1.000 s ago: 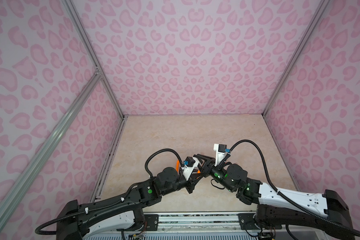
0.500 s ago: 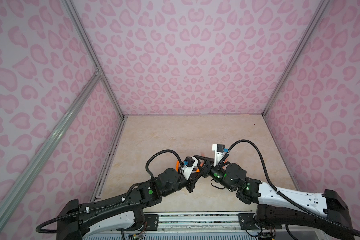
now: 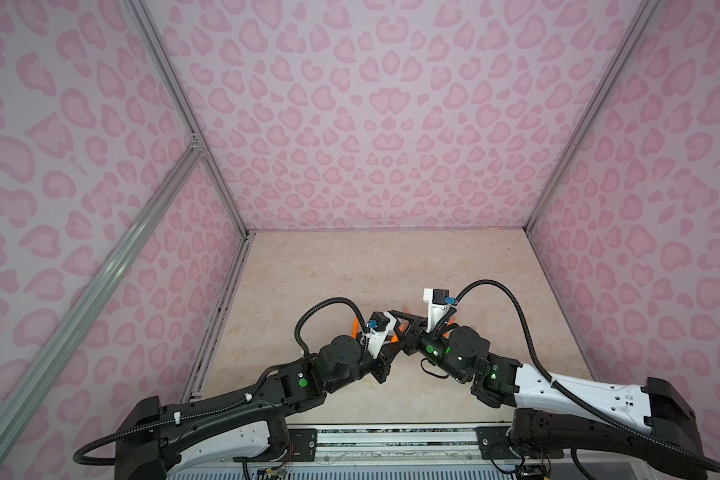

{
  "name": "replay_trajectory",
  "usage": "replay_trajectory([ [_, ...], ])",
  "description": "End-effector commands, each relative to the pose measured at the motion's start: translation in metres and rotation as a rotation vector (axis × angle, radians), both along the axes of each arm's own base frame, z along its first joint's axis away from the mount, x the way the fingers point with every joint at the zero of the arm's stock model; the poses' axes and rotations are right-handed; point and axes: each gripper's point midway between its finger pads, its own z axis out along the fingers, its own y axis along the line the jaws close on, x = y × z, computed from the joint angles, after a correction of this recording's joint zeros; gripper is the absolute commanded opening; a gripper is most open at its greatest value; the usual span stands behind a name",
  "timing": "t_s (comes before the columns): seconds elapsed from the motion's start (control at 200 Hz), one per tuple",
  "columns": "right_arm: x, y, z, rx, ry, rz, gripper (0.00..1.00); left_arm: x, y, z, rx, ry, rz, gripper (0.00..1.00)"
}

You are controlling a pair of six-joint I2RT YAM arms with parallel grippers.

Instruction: Insert the pens into the pen caps

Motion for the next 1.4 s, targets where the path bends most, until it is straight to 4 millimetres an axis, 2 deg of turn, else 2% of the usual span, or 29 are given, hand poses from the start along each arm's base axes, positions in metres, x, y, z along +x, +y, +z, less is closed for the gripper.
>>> replay_trajectory([
  [0.0,0.018,-0.029,-0.044,-0.139,0.090,-0.124,0.00,0.013,-0.001,0.033,-0.124,-0.048,0.069,0.32],
  [0.095,0.038,-0.054,-0.058,-0.150,0.142,-0.189,0.00,0.017,0.004,0.018,-0.096,-0.029,0.108,0.53],
  [0.205,0.064,-0.084,-0.079,-0.179,0.207,-0.266,0.00,0.022,0.013,-0.004,-0.051,-0.003,0.160,0.66],
  [0.39,0.100,-0.120,-0.128,-0.215,0.343,-0.338,0.00,0.033,0.032,-0.042,0.047,0.039,0.276,0.70],
  [0.645,0.136,-0.132,-0.186,-0.335,0.525,-0.314,0.00,0.045,0.052,-0.079,0.149,0.085,0.400,0.70],
  [0.775,0.142,-0.139,-0.214,-0.372,0.594,-0.315,0.00,0.050,0.057,-0.095,0.174,0.122,0.438,0.71],
  [1.04,0.143,-0.154,-0.253,-0.471,0.677,-0.329,0.00,0.054,0.059,-0.128,0.228,0.215,0.462,0.70],
  [1.135,0.142,-0.160,-0.259,-0.500,0.692,-0.339,0.00,0.052,0.057,-0.138,0.258,0.237,0.457,0.69],
  [1.395,0.135,-0.174,-0.263,-0.567,0.700,-0.375,0.09,0.052,0.055,-0.147,0.271,0.258,0.459,0.67],
])
